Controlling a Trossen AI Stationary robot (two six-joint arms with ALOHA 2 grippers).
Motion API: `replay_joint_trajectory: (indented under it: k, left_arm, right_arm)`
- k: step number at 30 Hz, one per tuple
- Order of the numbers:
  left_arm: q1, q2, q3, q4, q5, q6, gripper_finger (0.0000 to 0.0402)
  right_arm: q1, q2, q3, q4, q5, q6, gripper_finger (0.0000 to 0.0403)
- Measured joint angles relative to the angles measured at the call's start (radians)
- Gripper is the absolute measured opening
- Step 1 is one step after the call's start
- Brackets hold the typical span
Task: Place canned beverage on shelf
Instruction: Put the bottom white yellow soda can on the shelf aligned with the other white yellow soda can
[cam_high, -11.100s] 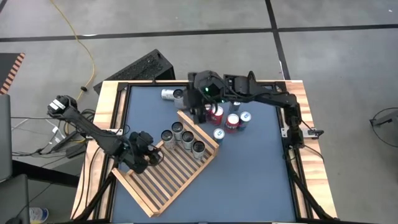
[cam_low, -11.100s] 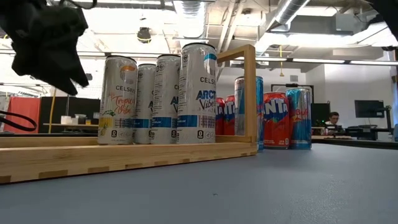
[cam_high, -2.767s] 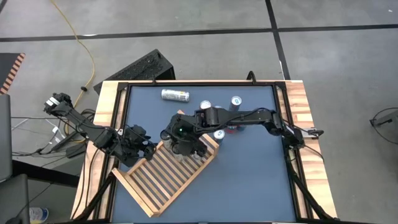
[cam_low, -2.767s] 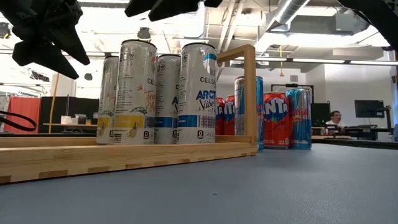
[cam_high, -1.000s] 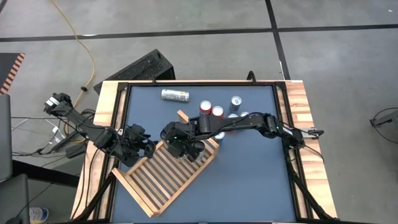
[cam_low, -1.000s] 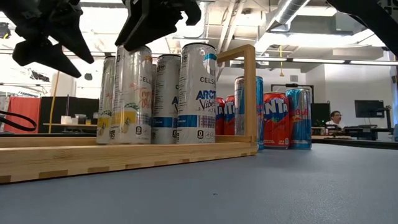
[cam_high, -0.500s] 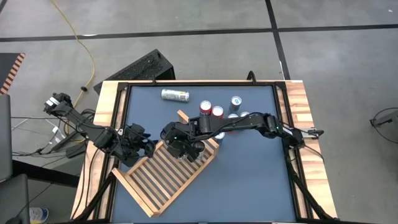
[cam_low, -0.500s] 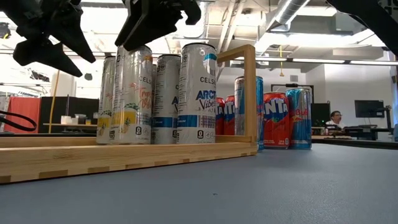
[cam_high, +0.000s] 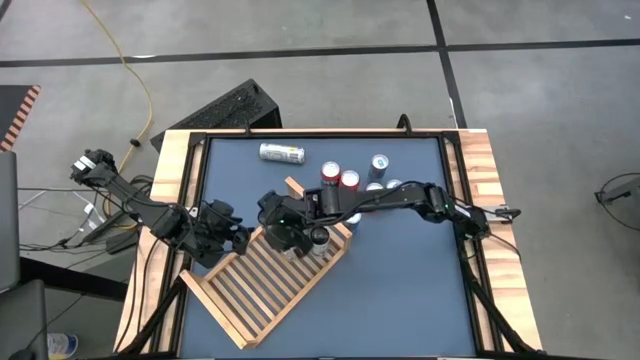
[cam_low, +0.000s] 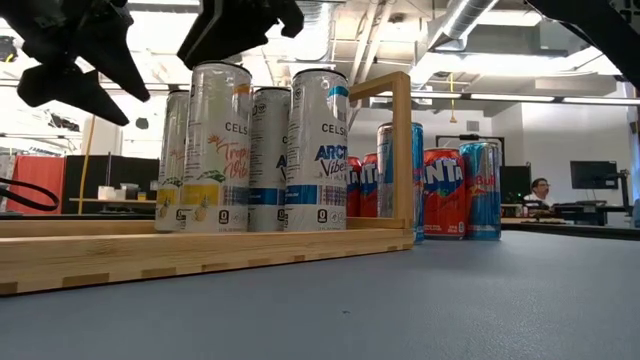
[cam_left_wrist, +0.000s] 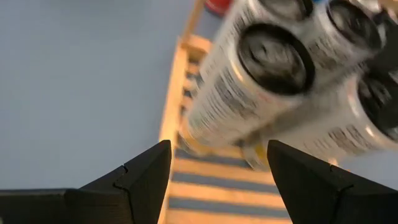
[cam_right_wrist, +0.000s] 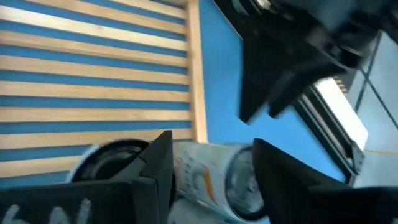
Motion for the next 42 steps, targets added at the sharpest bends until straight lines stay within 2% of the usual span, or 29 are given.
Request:
replay_joint_trajectory:
  k: [4, 8, 11, 15, 21, 25, 27, 29, 32, 42]
  left_arm:
    - [-0.010, 0.000, 0.000, 0.046, 0.076, 0.011, 0.0253]
    - [-0.020, 0.000, 0.000, 0.056, 0.086, 0.003, 0.0253]
    - [-0.025, 0.000, 0.000, 0.081, 0.094, -0.002, 0.0253]
    - [-0.034, 0.000, 0.000, 0.169, 0.135, 0.047, 0.0253]
    - [-0.036, 0.000, 0.000, 0.169, 0.123, 0.030, 0.0253]
    - [-0.036, 0.000, 0.000, 0.167, 0.123, 0.038, 0.0253]
    - [-0.036, 0.000, 0.000, 0.164, 0.123, 0.065, 0.0253]
    - [-0.036, 0.000, 0.000, 0.165, 0.123, 0.091, 0.0253]
    - [-0.035, 0.000, 0.000, 0.164, 0.134, 0.121, 0.0253]
    - [-0.035, 0.000, 0.000, 0.164, 0.127, 0.155, 0.0253]
  right_arm:
    - [0.000, -0.020, -0.003, -0.005, 0.008, -0.003, 0.0188]
    - [-0.002, -0.108, -0.001, 0.009, -0.030, 0.004, 0.0188]
    - [-0.001, -0.156, 0.002, 0.013, -0.101, 0.042, 0.0188]
    - [0.010, -0.158, -0.001, -0.047, -0.225, 0.088, 0.0175]
    - [0.050, -0.145, -0.033, -0.138, -0.250, 0.077, 0.0092]
    - [0.083, -0.145, -0.081, -0.097, -0.248, 0.126, 0.0024]
    - [0.097, -0.145, -0.104, -0.075, -0.240, 0.173, 0.0007]
    - [0.109, -0.145, -0.136, -0.039, -0.229, 0.230, 0.0008]
    - [0.129, -0.145, -0.206, 0.028, -0.158, 0.297, 0.0004]
    - [0.210, -0.143, -0.350, 0.069, 0.086, 0.287, 0.0000]
